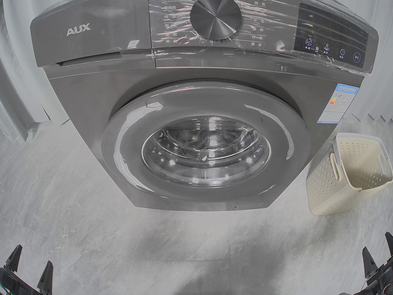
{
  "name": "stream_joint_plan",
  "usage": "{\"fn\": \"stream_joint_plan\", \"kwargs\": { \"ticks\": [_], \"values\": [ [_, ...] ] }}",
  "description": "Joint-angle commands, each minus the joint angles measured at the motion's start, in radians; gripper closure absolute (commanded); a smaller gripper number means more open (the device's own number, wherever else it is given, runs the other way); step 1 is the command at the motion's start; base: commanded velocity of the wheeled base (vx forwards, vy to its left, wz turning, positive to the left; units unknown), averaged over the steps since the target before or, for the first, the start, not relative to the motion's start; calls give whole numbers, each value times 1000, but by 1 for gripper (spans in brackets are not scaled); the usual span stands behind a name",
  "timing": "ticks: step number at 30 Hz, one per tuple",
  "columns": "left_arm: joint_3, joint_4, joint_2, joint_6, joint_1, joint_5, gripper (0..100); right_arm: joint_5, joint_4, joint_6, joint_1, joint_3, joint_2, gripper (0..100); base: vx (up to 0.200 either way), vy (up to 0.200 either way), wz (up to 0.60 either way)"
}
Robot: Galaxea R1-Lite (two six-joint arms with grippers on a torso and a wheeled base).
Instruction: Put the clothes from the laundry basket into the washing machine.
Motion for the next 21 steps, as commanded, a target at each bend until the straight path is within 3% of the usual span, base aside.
{"fn": "stream_joint_plan", "kwargs": {
  "ticks": [1, 21],
  "values": [
    [18, 0, -15, 0, 0, 0, 0, 1, 0, -1, 0, 18, -4, 0, 0, 0, 0],
    [18, 0, -15, 6, 0, 0, 0, 1, 1, 0, 2, 16, -4, 0, 0, 0, 0]
  ]
}}
